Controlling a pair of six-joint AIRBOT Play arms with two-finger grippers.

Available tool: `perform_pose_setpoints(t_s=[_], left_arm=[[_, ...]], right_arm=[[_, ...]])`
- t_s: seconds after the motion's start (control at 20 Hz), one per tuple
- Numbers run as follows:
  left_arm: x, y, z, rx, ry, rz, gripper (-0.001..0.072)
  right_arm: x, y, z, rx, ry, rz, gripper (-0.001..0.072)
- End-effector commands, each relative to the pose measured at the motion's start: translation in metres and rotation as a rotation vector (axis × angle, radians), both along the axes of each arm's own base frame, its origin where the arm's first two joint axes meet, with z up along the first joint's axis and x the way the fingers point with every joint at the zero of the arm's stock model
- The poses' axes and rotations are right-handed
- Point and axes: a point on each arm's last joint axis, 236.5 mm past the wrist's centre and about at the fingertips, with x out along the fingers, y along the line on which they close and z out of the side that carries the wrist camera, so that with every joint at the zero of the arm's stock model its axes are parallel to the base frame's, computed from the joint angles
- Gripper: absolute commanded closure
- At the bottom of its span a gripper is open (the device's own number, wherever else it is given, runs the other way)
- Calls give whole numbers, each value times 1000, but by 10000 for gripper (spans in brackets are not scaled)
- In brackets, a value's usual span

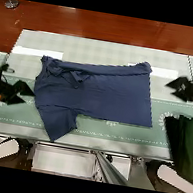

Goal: Fold the shirts.

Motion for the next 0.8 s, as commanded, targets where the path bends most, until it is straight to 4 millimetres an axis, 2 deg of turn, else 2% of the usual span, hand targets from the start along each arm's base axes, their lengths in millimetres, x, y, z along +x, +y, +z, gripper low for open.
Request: perform_pose_setpoints(t_s=[0.0, 0.15, 0.25, 0.4, 0.55, 0.6, 0.65, 0.75], left_arm=[[-18, -18, -11, -127, -10, 134, 4], [-9, -26, -19, -146, -39, 187, 5], [11, -34, -17, -165, -144, 190, 5], [13, -53, -29, -133, -156, 122, 5], [17, -73, -29, -142, -165, 59, 10], [17, -76, -26, -145, -174, 30, 202], [16, -79, -22, -155, -194, -12, 692], [18, -81, -14, -171, -211, -48, 687]], right_arm=[[-50, 39, -31, 102, -42, -44, 94], [-68, 56, -36, 147, -50, -36, 93], [-74, 61, -39, 155, -35, -19, 94], [-75, 62, -38, 162, -32, -18, 93], [-70, 58, -34, 145, -45, -14, 85], [-69, 49, -32, 91, -50, 9, 82], [-68, 36, -32, 29, -34, 14, 82], [-76, 2, -39, -114, 61, -30, 82]])
